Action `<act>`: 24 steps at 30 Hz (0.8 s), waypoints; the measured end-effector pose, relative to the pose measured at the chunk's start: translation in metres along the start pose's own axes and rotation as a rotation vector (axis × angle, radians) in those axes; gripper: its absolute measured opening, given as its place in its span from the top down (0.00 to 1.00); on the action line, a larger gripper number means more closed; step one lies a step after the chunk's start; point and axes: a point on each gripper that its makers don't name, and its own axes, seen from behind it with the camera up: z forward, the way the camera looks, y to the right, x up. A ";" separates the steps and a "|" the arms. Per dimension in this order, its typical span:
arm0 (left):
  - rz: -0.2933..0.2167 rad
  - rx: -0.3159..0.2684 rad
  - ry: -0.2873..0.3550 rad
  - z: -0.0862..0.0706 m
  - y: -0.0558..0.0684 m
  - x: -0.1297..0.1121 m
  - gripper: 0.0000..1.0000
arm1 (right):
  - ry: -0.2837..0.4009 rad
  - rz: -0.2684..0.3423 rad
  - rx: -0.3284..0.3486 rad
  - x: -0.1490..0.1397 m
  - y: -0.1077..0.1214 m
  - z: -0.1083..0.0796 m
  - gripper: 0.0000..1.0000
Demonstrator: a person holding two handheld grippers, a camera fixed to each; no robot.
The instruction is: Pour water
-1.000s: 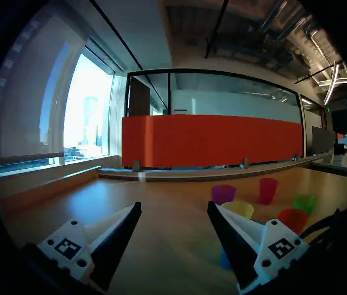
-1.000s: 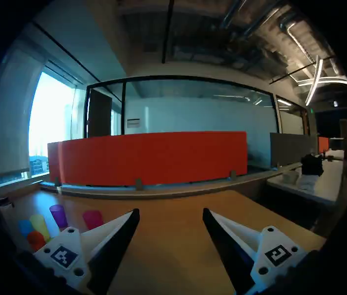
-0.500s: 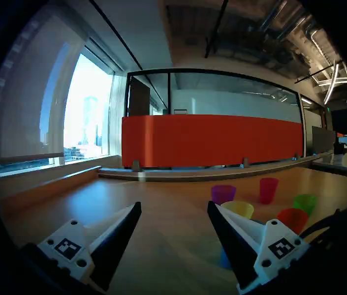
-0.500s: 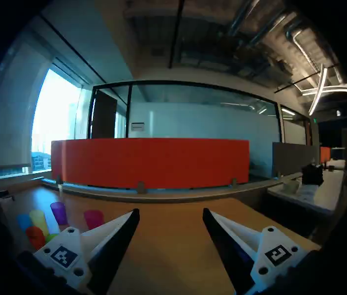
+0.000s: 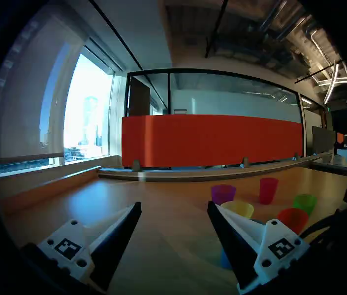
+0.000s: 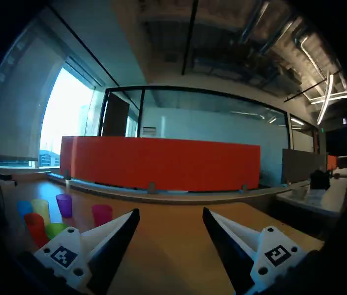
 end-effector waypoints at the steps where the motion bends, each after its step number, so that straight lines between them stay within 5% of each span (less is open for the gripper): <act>1: 0.000 0.000 0.000 0.000 0.000 0.000 0.00 | -0.003 0.004 -0.004 -0.003 0.001 0.001 0.01; 24: 0.000 0.000 0.000 0.000 -0.001 0.000 0.00 | -0.047 0.042 -0.019 -0.046 -0.003 0.011 0.01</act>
